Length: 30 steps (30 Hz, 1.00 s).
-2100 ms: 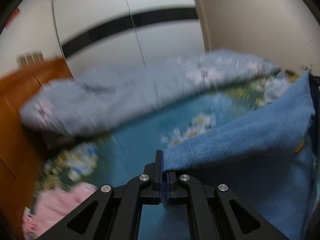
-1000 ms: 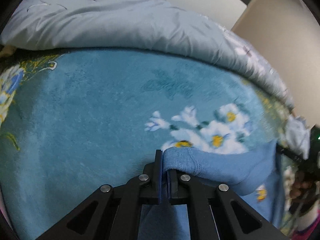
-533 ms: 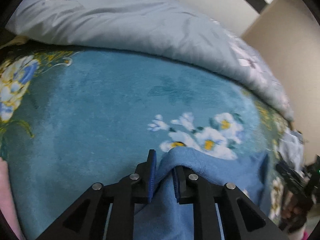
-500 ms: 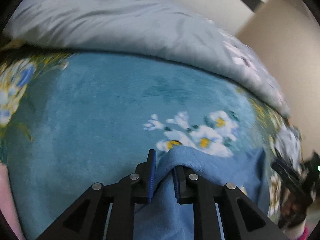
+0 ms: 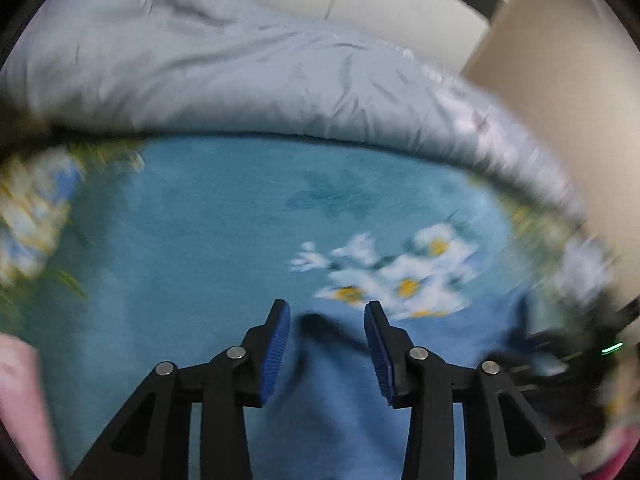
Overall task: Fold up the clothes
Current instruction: 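Open both grippers and release the sweater flat on the bed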
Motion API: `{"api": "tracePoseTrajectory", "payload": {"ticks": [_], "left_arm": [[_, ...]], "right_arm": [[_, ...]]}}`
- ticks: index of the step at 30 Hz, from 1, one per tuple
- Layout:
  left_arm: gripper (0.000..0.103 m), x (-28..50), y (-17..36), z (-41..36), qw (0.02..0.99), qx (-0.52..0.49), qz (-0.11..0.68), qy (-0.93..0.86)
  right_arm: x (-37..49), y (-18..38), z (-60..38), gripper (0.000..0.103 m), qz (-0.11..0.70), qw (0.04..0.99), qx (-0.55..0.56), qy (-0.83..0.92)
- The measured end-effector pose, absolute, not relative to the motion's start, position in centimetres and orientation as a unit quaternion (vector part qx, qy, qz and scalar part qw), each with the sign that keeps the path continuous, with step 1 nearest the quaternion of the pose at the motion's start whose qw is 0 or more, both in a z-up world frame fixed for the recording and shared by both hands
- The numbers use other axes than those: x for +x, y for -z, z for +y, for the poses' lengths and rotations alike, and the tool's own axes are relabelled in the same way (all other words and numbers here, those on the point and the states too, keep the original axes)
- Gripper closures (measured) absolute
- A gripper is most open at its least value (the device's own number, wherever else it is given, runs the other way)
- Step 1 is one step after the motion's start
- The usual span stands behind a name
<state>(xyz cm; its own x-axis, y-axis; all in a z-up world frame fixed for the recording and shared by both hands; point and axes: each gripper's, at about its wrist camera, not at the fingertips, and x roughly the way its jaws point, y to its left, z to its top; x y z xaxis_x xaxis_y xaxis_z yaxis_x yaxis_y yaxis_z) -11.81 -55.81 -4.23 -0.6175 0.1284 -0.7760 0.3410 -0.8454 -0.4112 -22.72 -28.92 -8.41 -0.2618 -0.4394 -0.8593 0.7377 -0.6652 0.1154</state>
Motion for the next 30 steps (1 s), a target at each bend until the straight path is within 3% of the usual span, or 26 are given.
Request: {"api": "tracePoseTrajectory", "payload": {"ticks": [4, 10, 15, 21, 26, 30], "left_arm": [[0.053, -10.7, 3.1, -55.3, 0.048, 0.423, 0.244, 0.871], [0.053, -11.4, 4.6, -50.8, -0.017, 0.476, 0.173, 0.862], [0.053, -15.1, 8.1, -46.3, -0.04, 0.545, 0.124, 0.828], [0.053, -18.6, 6.0, -45.7, -0.029, 0.489, 0.142, 0.86], [0.053, -19.0, 4.7, -47.6, 0.038, 0.45, 0.202, 0.869], [0.051, -16.6, 4.1, -49.4, 0.035, 0.459, 0.278, 0.843]], "right_arm": [[-25.0, 6.9, -29.8, 0.059, 0.104, 0.367, 0.459, 0.803], [-29.2, 5.3, -28.3, 0.059, -0.051, 0.319, 0.467, 0.823], [-26.6, 3.0, -24.4, 0.059, -0.015, 0.321, 0.455, 0.831], [-22.4, 1.6, -16.9, 0.059, 0.031, 0.311, 0.436, 0.844], [-18.2, 3.1, -13.0, 0.059, 0.053, 0.313, 0.454, 0.832], [-12.4, 4.7, -13.1, 0.059, 0.098, 0.347, 0.465, 0.809]]}}
